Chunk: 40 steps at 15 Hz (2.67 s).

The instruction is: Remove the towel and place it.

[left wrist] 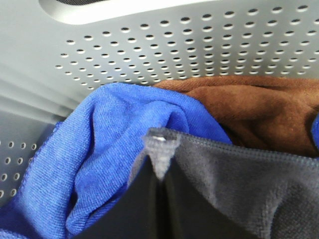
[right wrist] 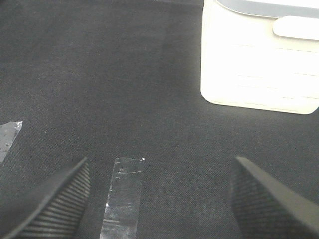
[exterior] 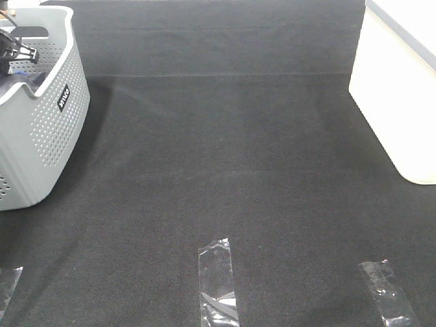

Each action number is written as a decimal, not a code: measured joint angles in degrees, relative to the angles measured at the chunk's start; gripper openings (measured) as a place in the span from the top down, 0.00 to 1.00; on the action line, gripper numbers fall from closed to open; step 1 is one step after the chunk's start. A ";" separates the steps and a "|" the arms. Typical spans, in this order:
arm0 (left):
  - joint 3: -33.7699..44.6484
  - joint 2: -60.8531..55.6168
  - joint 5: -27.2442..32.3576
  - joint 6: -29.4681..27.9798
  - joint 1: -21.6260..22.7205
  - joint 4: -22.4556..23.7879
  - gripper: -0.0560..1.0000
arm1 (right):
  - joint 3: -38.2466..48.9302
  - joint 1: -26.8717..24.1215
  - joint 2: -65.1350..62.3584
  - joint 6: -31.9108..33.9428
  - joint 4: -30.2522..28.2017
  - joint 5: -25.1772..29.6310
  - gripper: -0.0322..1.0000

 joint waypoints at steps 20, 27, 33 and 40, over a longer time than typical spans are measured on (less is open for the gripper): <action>0.00 -27.85 8.31 18.56 -0.63 -23.49 0.95 | 0.00 0.00 0.00 0.00 0.00 0.00 0.26; -0.17 -36.27 12.15 26.81 -14.27 -25.55 0.95 | 0.00 0.00 0.00 0.00 0.00 0.00 0.26; -0.34 -36.61 21.66 29.51 -27.04 -26.18 0.95 | 0.00 0.00 7.79 0.00 4.35 -0.17 0.26; -0.34 -36.61 24.81 29.62 -38.10 -26.70 0.95 | -0.46 0.00 27.16 -17.99 21.89 -4.64 0.26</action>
